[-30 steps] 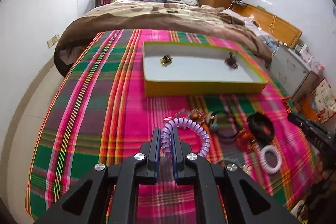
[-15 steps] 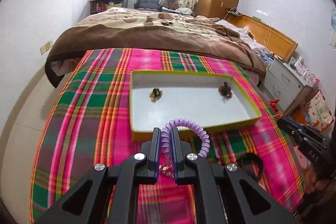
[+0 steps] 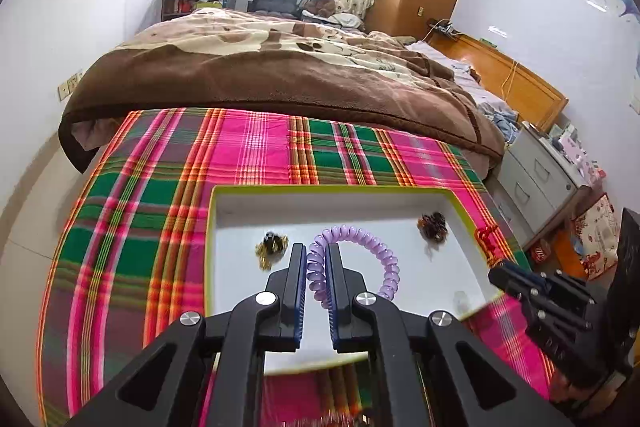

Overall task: Organize jewelry
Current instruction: 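Carry the hair tie and red tassel over the yellow box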

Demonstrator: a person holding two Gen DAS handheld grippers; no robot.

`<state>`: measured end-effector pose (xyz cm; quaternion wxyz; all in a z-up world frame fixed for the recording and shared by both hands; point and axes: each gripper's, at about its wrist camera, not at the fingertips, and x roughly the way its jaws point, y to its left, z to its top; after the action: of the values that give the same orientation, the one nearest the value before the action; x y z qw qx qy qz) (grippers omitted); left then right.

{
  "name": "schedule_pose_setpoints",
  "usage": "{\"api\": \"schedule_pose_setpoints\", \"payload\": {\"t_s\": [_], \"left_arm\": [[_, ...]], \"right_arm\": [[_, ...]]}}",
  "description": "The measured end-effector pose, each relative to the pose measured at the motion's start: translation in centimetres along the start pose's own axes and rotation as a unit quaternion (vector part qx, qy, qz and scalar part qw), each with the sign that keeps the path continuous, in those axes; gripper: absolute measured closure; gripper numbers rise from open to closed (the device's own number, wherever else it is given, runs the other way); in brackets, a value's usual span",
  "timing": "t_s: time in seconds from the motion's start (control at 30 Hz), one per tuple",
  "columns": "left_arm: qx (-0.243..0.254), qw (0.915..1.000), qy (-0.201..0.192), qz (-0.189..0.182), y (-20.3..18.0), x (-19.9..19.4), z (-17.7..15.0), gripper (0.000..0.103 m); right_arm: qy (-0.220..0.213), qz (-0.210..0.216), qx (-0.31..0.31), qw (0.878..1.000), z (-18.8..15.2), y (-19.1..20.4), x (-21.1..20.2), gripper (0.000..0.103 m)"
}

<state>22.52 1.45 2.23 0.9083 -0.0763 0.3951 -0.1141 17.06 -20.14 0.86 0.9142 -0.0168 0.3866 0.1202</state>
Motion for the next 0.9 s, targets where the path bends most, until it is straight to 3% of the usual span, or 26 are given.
{"api": "schedule_pose_setpoints", "payload": {"t_s": [0.43, 0.9], "left_arm": [[-0.009, 0.9989, 0.044, 0.012, 0.1, 6.9, 1.6, 0.094], [-0.007, 0.9965, 0.078, 0.03, 0.0, 9.9, 1.2, 0.094]], "right_arm": [[0.039, -0.006, -0.003, 0.999, 0.4, -0.9, 3.8, 0.094], [0.053, -0.012, -0.003, 0.999, 0.2, -1.6, 5.0, 0.094]]}}
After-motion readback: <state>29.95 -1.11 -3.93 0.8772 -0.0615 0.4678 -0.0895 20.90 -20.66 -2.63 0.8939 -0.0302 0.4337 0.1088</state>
